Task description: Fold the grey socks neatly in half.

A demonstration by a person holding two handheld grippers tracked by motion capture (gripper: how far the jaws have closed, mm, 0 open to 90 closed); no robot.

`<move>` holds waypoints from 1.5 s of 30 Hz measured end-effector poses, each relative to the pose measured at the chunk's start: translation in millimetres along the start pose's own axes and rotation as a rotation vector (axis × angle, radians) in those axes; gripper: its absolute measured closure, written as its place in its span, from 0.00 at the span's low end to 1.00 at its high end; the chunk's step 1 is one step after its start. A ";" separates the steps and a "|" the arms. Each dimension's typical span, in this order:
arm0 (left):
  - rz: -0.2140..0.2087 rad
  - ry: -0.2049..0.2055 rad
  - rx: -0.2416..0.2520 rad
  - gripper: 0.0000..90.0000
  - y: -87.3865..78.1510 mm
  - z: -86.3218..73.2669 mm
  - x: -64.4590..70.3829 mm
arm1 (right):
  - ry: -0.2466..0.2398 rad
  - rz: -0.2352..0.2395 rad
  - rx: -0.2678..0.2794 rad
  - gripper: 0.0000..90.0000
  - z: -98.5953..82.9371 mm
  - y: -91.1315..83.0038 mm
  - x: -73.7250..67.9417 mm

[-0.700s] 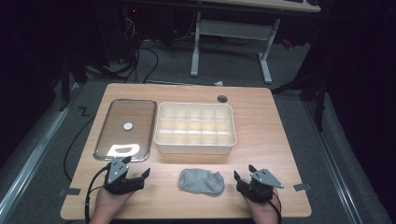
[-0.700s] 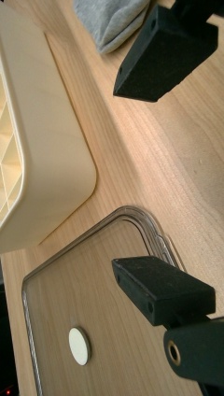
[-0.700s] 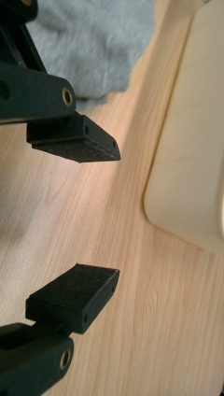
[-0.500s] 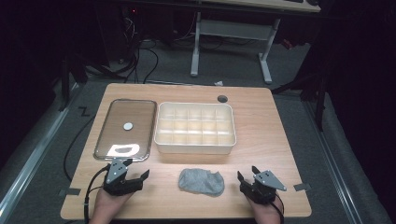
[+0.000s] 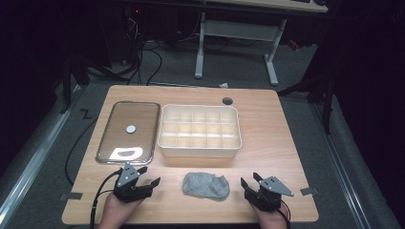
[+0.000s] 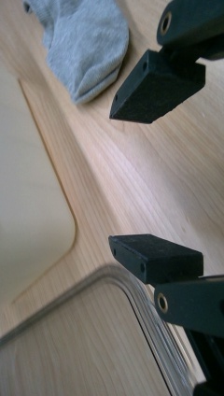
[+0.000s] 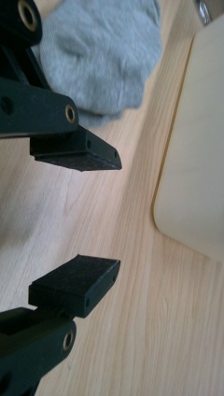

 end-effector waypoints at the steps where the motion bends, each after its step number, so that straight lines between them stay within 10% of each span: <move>1: -0.003 0.024 -0.004 0.38 5.6 2.1 6.5 | -0.002 0.010 0.001 0.52 0.7 -0.6 -2.4; 11: -0.186 0.029 -0.054 0.48 56.2 29.1 51.5 | -0.005 0.143 -0.026 0.63 3.8 -8.2 -41.0; 19: -0.180 0.088 -0.163 0.52 99.2 24.2 66.1 | -0.004 0.188 -0.128 0.63 -11.4 6.5 -61.4; 25: -0.180 0.156 -0.187 0.64 96.7 19.8 70.9 | -0.047 0.164 -0.166 0.63 -18.3 12.8 -66.7; 32: -0.219 0.115 -0.201 0.74 87.9 12.7 71.6 | -0.055 0.156 -0.172 0.63 -19.5 13.9 -66.8; 45: -0.131 0.146 -0.171 0.82 60.5 -2.8 69.4 | -0.075 0.206 -0.174 0.82 -18.6 13.3 -80.1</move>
Point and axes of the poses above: each handheld gripper's, and its own axes: y roughly forward along the jaws, z roughly out of its top, x roughly to its right, the point moved 10 cm from there along y, roughly forward along the jaws, and after that the axes turned 9 degrees about -z, right-handed, at the moved point
